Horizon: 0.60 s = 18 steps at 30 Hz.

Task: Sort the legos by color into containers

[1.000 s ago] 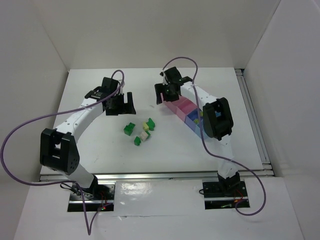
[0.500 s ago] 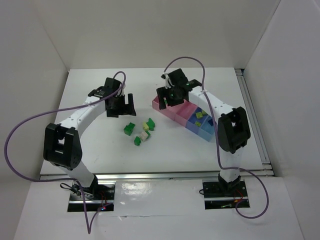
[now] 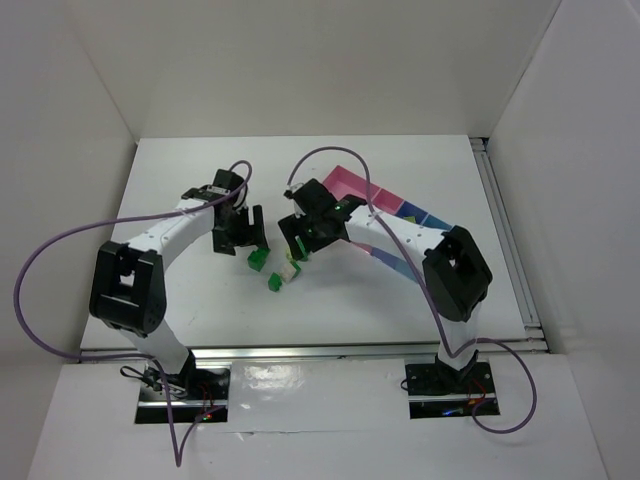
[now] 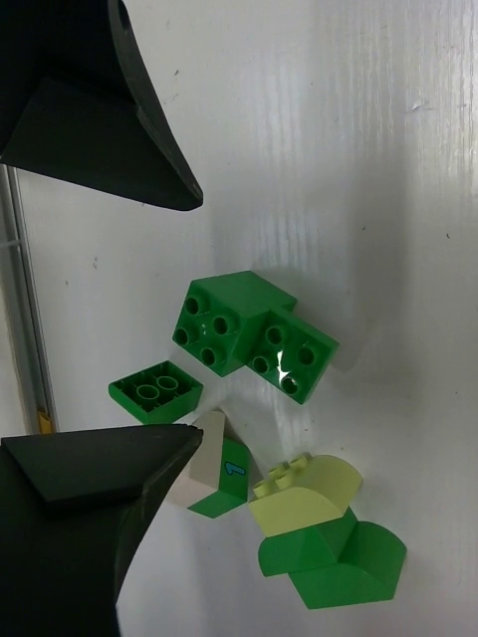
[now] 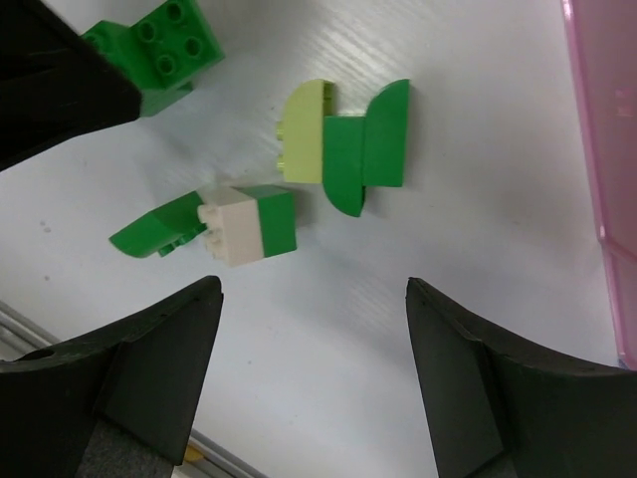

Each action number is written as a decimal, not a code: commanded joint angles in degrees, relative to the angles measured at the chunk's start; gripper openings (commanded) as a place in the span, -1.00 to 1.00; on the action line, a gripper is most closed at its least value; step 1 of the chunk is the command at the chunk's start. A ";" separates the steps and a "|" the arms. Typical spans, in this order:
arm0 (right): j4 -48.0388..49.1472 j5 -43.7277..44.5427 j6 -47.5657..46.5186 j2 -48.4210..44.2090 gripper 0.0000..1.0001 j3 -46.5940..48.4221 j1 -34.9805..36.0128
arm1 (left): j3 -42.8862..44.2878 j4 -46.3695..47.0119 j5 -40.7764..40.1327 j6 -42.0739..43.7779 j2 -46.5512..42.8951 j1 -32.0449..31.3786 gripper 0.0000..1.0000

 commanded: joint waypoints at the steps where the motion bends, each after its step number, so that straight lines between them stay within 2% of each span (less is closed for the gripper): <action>1: 2.62 3.93 1.83 0.25 0.63 0.04 -0.74 | 0.14 0.02 1.26 -0.72 1.36 -0.22 0.80; 6: 2.10 5.16 2.89 -0.89 0.66 -0.57 -1.97 | -0.39 2.57 1.26 0.76 4.43 -0.74 0.69; 7: 2.10 4.55 3.41 -1.50 0.66 -1.18 -2.84 | 1.00 2.57 1.26 1.38 5.32 -1.27 0.61; 9: 2.10 3.93 3.94 -2.03 0.66 -1.88 -3.73 | 1.71 1.87 1.26 2.08 6.64 -1.97 0.61; 15: 2.62 2.88 4.47 -3.88 0.66 -2.95 -7.15 | 1.72 0.29 -3.74 2.09 7.78 -4.97 0.56; 17: 2.62 2.88 4.47 -3.88 0.66 -2.95 -7.15 | 1.72 0.29 -4.97 2.09 7.79 -4.97 0.51; 18: 2.62 2.88 4.47 -3.88 0.66 -2.95 -7.68 | 1.72 0.29 -4.98 2.09 7.79 -5.49 0.42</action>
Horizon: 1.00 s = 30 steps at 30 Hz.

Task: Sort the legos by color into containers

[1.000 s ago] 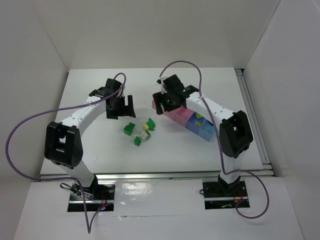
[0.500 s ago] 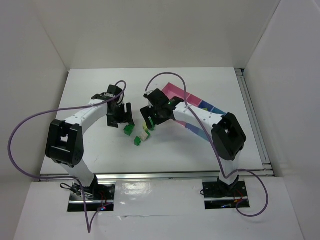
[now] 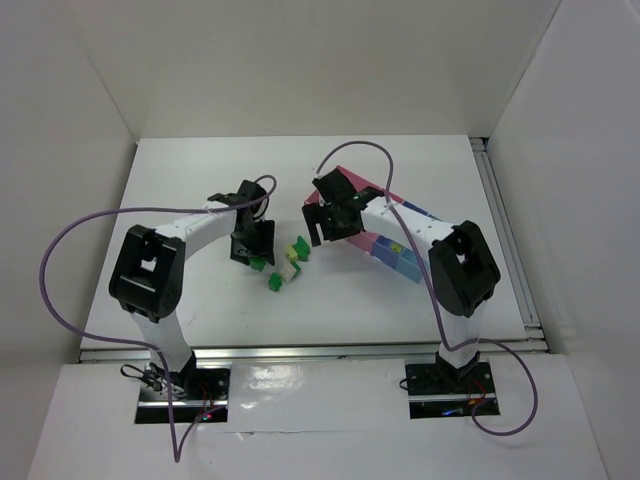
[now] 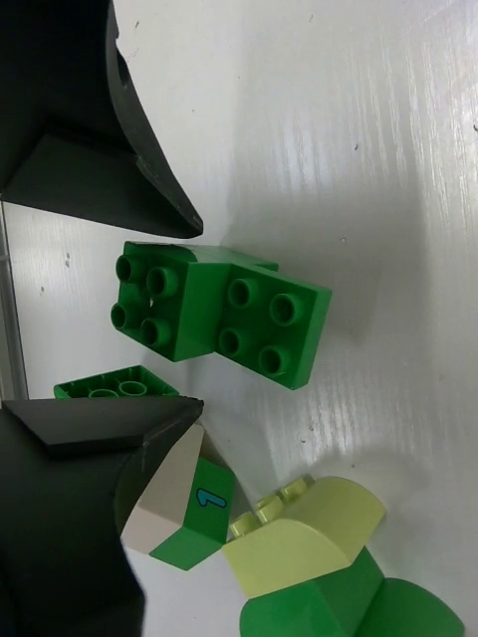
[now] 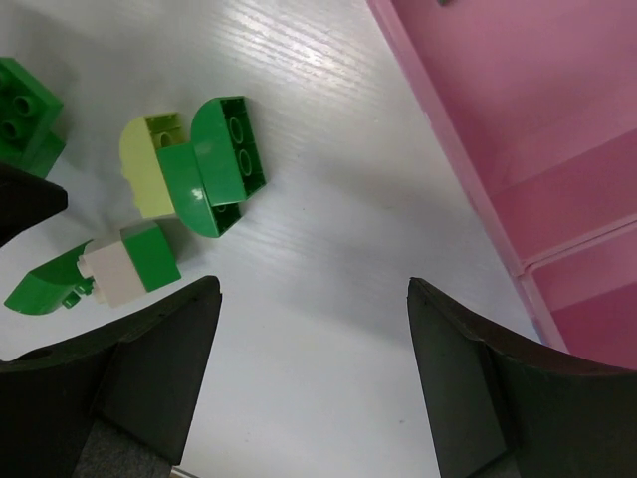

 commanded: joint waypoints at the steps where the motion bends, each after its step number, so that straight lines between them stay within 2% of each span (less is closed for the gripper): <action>1: 2.19 -0.03 0.69 -3.55 0.66 -0.21 -0.49 | 1.57 -1.24 -3.17 0.58 0.14 -0.31 0.38; 7: 2.19 -0.03 0.69 -3.55 0.66 -0.21 -0.49 | 1.57 -1.24 -3.70 1.11 0.66 -0.31 0.01; 11: 1.66 -0.03 0.69 -3.55 0.66 0.31 -0.49 | 3.66 -2.99 -3.70 1.63 0.66 -0.31 -0.45; 14: 1.05 -0.03 0.69 -3.55 0.66 0.31 -1.01 | 7.61 -5.01 -4.40 3.30 0.06 -0.31 -0.63; 15: 1.05 -1.07 0.69 -4.08 0.66 0.84 -1.63 | 8.76 -5.63 -2.14 4.09 0.05 -0.31 -0.78; 17: 1.57 -3.27 0.69 -5.21 0.66 0.84 -2.68 | 11.30 -5.64 1.47 6.63 -0.74 1.35 -0.94; 20: 4.99 -13.71 -0.63 -8.28 0.66 -0.21 -6.19 | 12.73 -4.33 15.86 8.22 -3.90 4.95 -1.00; 21: 6.31 -16.52 -0.63 -9.26 0.66 -1.52 -7.16 | 12.73 -3.10 25.82 8.92 -4.69 5.74 -1.00; 23: 10.00 -24.87 -0.63 -11.02 0.63 -2.15 -9.62 | 12.73 1.54 36.42 8.93 -6.10 7.06 -1.00; 24: 10.79 -27.34 -0.63 -11.72 0.63 -2.84 -10.33 | 12.03 3.31 45.43 8.23 -6.71 7.85 -1.00; 26: 12.20 -33.75 -0.63 -12.52 0.63 -2.85 -12.17 | 11.15 7.09 54.00 5.95 -6.72 7.86 -1.00; 27: 12.21 -36.30 -0.63 -13.04 0.67 -2.85 -12.70 | 9.49 11.89 57.79 4.63 -6.02 7.86 -1.00; 28: 13.08 -38.94 -0.63 -13.05 0.70 -2.85 -13.23 | 8.61 14.72 64.26 3.14 -6.02 7.86 -1.00; 30: 14.75 -45.80 -0.11 -13.05 0.73 -3.46 -13.94 | 6.59 21.05 69.41 -1.95 -6.02 7.86 -1.00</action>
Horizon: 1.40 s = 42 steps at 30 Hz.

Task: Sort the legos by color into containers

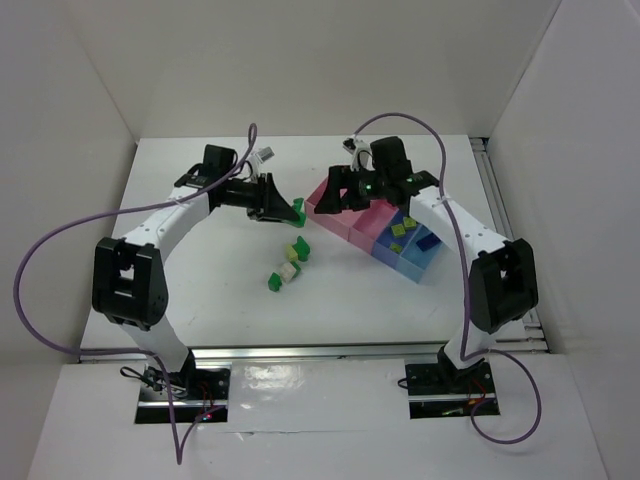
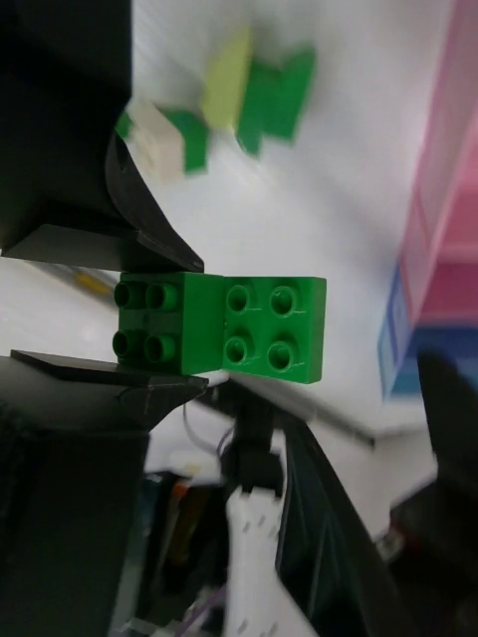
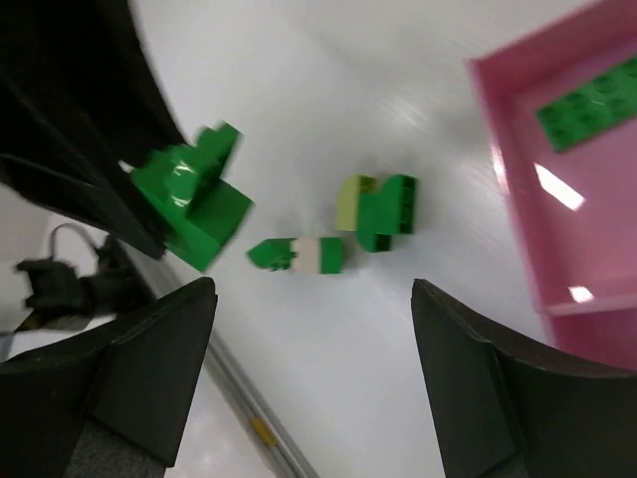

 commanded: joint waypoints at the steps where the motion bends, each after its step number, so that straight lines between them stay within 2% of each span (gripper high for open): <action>1: 5.16 -16.13 -0.04 -1.59 0.73 -0.80 -0.06 | -3.82 16.25 22.99 -6.90 -0.84 -0.38 -1.00; 6: 9.28 -25.63 2.06 -0.54 0.73 -0.80 -0.58 | -3.22 19.81 26.27 -8.68 -0.31 -0.38 -1.00; 13: 18.60 -33.63 8.13 -0.54 0.68 -4.84 -2.34 | -3.13 26.49 30.57 -13.16 0.22 -0.38 -1.00; 23: 22.03 -36.89 10.07 0.08 0.55 -4.31 -1.82 | -3.66 25.88 31.19 -12.37 0.75 -0.38 -1.00; 30: 21.42 -37.94 10.07 1.22 0.35 -3.17 -0.23 | -3.66 27.73 30.67 -13.60 1.27 -0.38 -1.00; 42: 22.56 -37.94 11.47 2.89 0.30 -1.59 0.29 | -3.66 27.29 31.19 -13.16 1.89 -0.91 -1.00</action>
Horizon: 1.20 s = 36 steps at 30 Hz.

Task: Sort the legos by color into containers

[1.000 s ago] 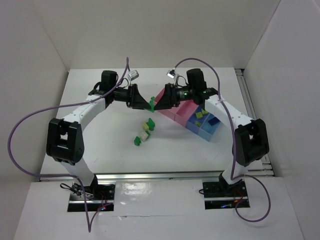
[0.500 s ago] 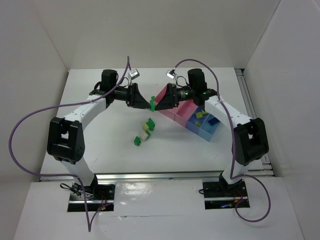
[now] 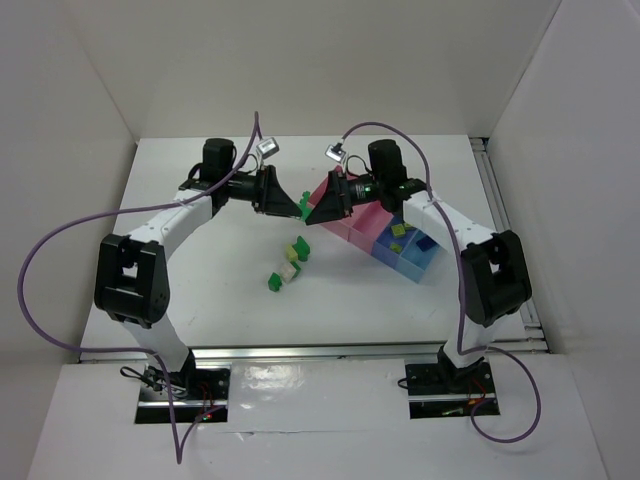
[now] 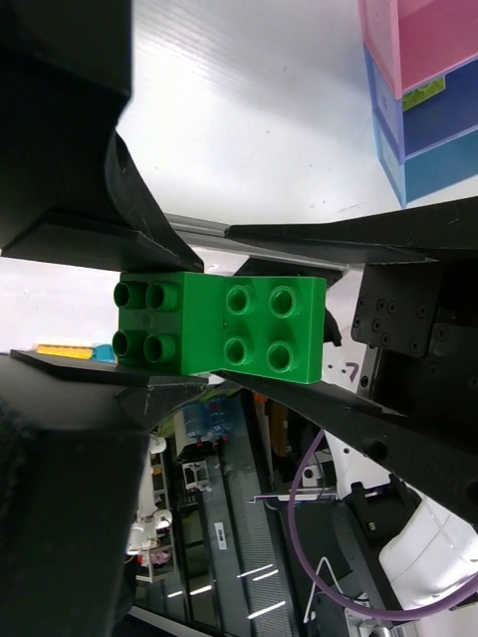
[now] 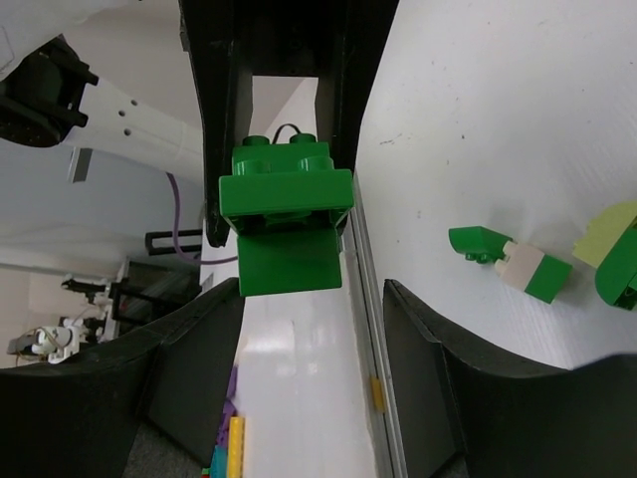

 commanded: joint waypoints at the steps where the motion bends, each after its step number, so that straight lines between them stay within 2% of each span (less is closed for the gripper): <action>1: 3.61 -0.83 1.07 0.27 0.30 2.85 0.51 | 0.41 1.34 2.60 1.07 1.45 -0.25 -1.00; 11: 5.20 -2.24 2.74 0.79 0.19 4.08 1.04 | 0.41 -2.17 2.60 4.50 2.51 -0.78 -1.00; 13: 5.20 -2.24 2.74 0.79 0.09 4.08 1.04 | 0.93 -2.79 2.60 5.03 2.51 -0.78 -1.00; 17: 4.32 -0.58 2.13 0.79 -0.28 4.08 1.04 | 0.93 -2.79 2.08 5.03 2.51 -0.78 -1.00; 19: 2.92 1.09 2.13 0.18 -0.31 2.07 -0.19 | 0.93 -2.79 1.03 5.03 2.51 -0.78 -1.00; 22: -3.83 6.71 -1.73 -0.96 -0.45 1.44 -2.91 | 0.93 -3.32 0.14 5.03 1.99 -0.25 -1.00; 24: -10.49 12.07 -5.77 -1.57 -0.48 1.96 -4.58 | 0.93 -3.32 -1.26 3.98 1.98 0.97 -1.00; 27: -14.39 17.17 -7.97 -2.28 -0.50 1.97 -6.34 | 0.23 -2.00 -3.02 3.27 1.98 1.60 -1.00; 32: -16.95 26.32 -8.77 -2.81 -0.53 2.50 -6.87 | -0.39 -2.00 -6.18 2.13 1.98 2.12 -1.00; 35: -16.07 34.83 -6.67 -2.03 -0.53 4.68 -7.40 | -0.91 -2.61 -7.58 2.13 2.51 2.12 -1.00; 36: -16.60 40.07 -6.14 -1.24 -0.53 5.65 -7.40 | -0.91 -3.57 -9.24 2.91 2.51 2.12 -1.00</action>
